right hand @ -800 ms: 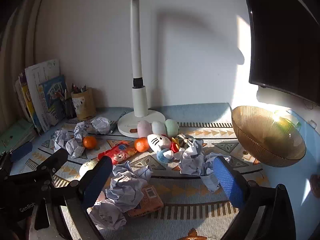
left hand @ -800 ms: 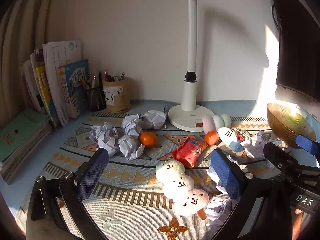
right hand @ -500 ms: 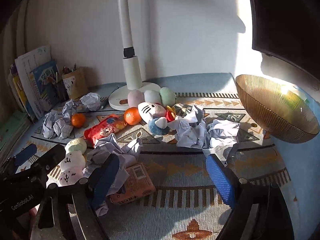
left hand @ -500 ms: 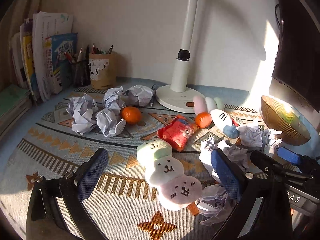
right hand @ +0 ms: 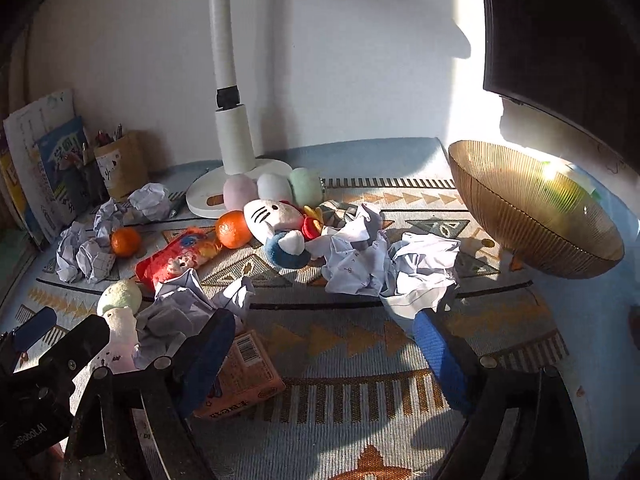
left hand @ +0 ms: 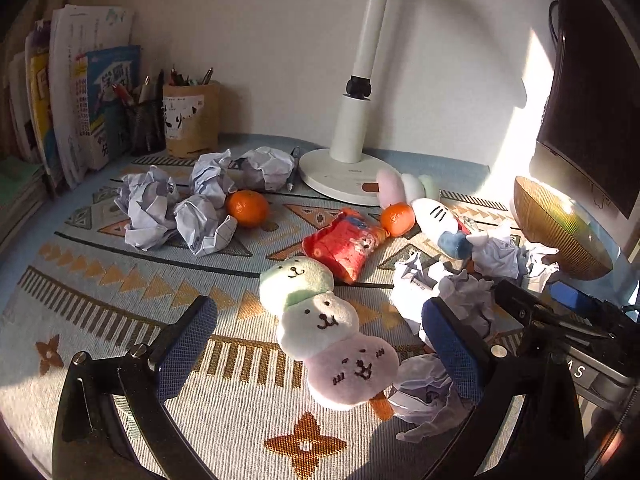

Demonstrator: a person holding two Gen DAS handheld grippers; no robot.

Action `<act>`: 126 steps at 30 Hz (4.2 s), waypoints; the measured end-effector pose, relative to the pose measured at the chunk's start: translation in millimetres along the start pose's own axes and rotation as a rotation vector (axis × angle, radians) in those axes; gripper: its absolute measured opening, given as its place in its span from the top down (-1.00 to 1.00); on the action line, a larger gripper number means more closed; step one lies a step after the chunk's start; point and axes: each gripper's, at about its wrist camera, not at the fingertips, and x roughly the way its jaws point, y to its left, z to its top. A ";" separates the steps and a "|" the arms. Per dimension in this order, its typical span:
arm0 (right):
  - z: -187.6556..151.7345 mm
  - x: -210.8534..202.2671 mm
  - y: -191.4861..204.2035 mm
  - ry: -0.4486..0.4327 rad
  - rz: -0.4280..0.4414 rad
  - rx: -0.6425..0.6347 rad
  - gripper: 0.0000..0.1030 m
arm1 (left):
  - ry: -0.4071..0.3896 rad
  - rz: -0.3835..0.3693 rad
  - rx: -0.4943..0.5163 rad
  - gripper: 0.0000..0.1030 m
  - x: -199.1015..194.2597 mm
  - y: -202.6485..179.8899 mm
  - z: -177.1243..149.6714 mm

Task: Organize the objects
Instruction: 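Grasp a crumpled paper ball with the left tool while the right tool grasps another, then carry both paper balls over the amber bowl and open both tools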

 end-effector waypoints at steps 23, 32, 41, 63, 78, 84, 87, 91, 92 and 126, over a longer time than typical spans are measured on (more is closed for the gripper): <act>-23.8 -17.0 -20.2 0.077 0.036 0.028 -0.79 | 0.002 0.006 -0.048 -0.99 1.9 9.1 1.1; -23.1 -19.0 -14.8 0.057 0.016 -0.004 -0.79 | -0.004 0.003 -0.014 -0.99 -0.7 3.6 -0.8; -23.4 -19.2 -10.5 0.053 0.010 -0.028 -0.79 | -0.011 0.016 0.008 -0.99 -2.7 -0.8 -1.4; 5.2 -33.9 -11.1 0.144 0.312 -0.037 -0.33 | 0.229 -0.308 -0.012 -0.81 -18.3 -24.9 -39.1; 14.7 19.3 41.9 0.293 0.430 -0.179 0.04 | 0.279 -0.241 0.032 0.05 5.5 -41.0 -35.1; 20.5 -4.0 14.4 0.224 0.451 -0.090 0.10 | 0.247 -0.270 0.056 0.33 -10.2 -44.6 -34.0; 28.1 -30.5 -16.4 0.160 0.450 -0.025 0.10 | 0.207 -0.292 0.085 0.35 -29.9 -55.0 -23.5; 50.3 -71.1 -83.8 0.032 0.320 0.060 0.10 | 0.139 -0.351 0.171 0.34 -56.0 -92.1 11.4; 56.4 -80.4 -103.7 -0.003 0.268 0.087 0.10 | 0.122 -0.367 0.199 0.34 -59.1 -106.6 22.7; 124.3 9.8 -234.5 -0.198 -0.465 0.013 -0.78 | 0.052 -0.447 0.251 -0.62 8.8 -209.6 81.9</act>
